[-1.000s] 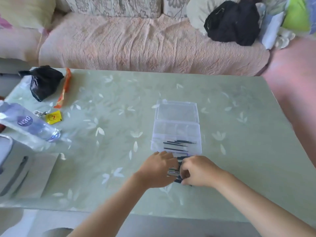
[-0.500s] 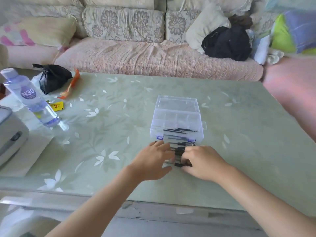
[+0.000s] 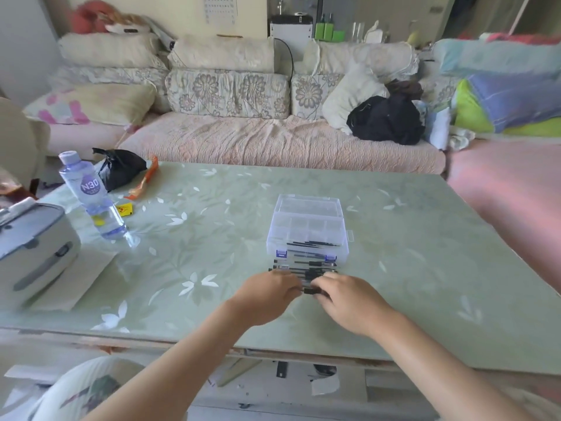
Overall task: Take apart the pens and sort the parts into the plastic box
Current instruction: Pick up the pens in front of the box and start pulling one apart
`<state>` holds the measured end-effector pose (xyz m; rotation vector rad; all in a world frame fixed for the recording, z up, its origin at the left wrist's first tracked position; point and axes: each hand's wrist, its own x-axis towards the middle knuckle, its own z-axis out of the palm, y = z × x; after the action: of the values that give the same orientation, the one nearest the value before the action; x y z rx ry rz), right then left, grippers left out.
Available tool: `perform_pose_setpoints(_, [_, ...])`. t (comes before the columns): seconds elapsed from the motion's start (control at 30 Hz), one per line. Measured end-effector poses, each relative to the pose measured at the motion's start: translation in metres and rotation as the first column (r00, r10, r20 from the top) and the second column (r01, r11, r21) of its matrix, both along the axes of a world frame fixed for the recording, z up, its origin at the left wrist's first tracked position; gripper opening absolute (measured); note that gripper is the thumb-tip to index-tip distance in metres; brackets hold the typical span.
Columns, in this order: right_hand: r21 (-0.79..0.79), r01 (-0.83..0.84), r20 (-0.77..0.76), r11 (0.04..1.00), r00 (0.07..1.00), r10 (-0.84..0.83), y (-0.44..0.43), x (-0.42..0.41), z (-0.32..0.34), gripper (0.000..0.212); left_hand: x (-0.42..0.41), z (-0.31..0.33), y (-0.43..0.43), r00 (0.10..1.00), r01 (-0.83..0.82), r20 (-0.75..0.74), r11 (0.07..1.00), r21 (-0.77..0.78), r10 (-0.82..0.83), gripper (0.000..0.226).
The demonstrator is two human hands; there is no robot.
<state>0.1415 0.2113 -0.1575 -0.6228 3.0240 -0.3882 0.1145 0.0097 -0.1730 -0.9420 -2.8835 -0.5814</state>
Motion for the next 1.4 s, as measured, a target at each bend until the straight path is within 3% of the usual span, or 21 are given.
perform_pose_setpoints(0.17, [0.016,0.041,0.097,0.999,0.994,-0.042,-0.002,-0.007,-0.002,0.019,-0.005,0.005,0.002,0.999,0.012,-0.035,1.000,-0.011,-0.013,0.019])
perform_pose_setpoints(0.33, [0.024,0.030,0.165,0.999,0.986,-0.034,-0.013,-0.023,-0.010,0.022,-0.013,-0.015,-0.006,0.999,0.014,0.036,0.998,0.054,-0.016,0.016])
perform_pose_setpoints(0.43, [0.071,0.021,0.133,0.997,0.991,-0.030,-0.021,-0.035,-0.013,0.024,-0.024,-0.011,-0.007,0.997,-0.034,0.066,0.995,0.090,0.028,0.021])
perform_pose_setpoints(0.63, [0.004,0.069,0.055,0.998,0.996,-0.069,-0.024,-0.049,-0.022,0.021,-0.052,-0.004,-0.010,0.983,-0.041,0.181,0.997,0.061,0.029,0.012])
perform_pose_setpoints(0.9, [-0.093,0.086,0.072,0.992,0.994,-0.079,-0.031,-0.042,-0.021,0.022,-0.060,-0.001,-0.023,0.968,0.008,0.253,1.000,0.017,-0.012,0.010])
perform_pose_setpoints(1.0, [-0.069,0.148,0.122,0.987,0.983,-0.139,-0.025,-0.030,-0.010,0.035,-0.061,0.002,-0.024,0.963,-0.007,0.270,1.000,0.012,0.004,0.008])
perform_pose_setpoints(1.13, [-0.042,0.230,0.177,0.972,0.959,-0.220,-0.004,-0.023,-0.005,0.023,-0.061,0.005,-0.024,0.950,-0.047,0.310,0.998,0.041,0.032,0.008])
perform_pose_setpoints(1.4, [0.024,0.303,0.071,0.953,0.950,-0.304,0.060,-0.033,-0.014,0.030,-0.056,-0.005,-0.004,0.951,-0.093,0.298,0.996,0.007,0.086,0.020])
